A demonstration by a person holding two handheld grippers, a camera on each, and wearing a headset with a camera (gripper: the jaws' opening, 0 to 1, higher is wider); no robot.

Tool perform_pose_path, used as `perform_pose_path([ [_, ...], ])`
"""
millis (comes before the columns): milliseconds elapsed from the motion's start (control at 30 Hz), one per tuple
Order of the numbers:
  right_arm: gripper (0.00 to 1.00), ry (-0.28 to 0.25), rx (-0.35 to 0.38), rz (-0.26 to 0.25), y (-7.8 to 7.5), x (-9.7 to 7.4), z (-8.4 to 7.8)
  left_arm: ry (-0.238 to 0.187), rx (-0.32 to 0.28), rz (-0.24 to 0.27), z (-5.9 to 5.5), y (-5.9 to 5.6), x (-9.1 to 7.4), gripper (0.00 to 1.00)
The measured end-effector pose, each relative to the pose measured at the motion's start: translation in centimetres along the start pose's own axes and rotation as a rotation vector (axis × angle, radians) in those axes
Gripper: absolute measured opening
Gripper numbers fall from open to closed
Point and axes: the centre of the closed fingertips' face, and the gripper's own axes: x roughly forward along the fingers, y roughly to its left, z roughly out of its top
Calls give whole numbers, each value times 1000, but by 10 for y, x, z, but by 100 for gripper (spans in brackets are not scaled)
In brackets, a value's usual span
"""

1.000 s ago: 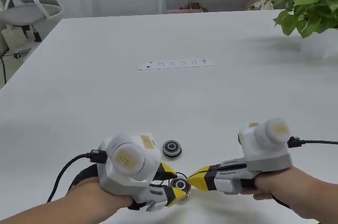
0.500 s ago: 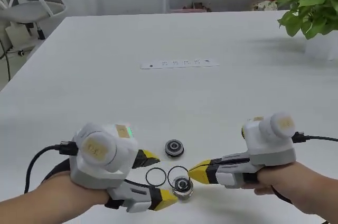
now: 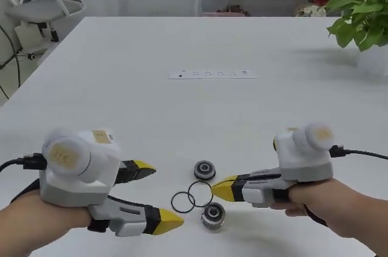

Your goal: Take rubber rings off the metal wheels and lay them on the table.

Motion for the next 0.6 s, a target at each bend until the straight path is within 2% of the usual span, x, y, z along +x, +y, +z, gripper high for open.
perform_pose_path([
  [333, 0, 34, -1, 15, 3, 20, 3, -10, -28, 42, -6, 11, -16, 74],
  [600, 0, 63, 25, 14, -1, 34, -3, -11, -45, 64, -11, 18, -23, 77],
])
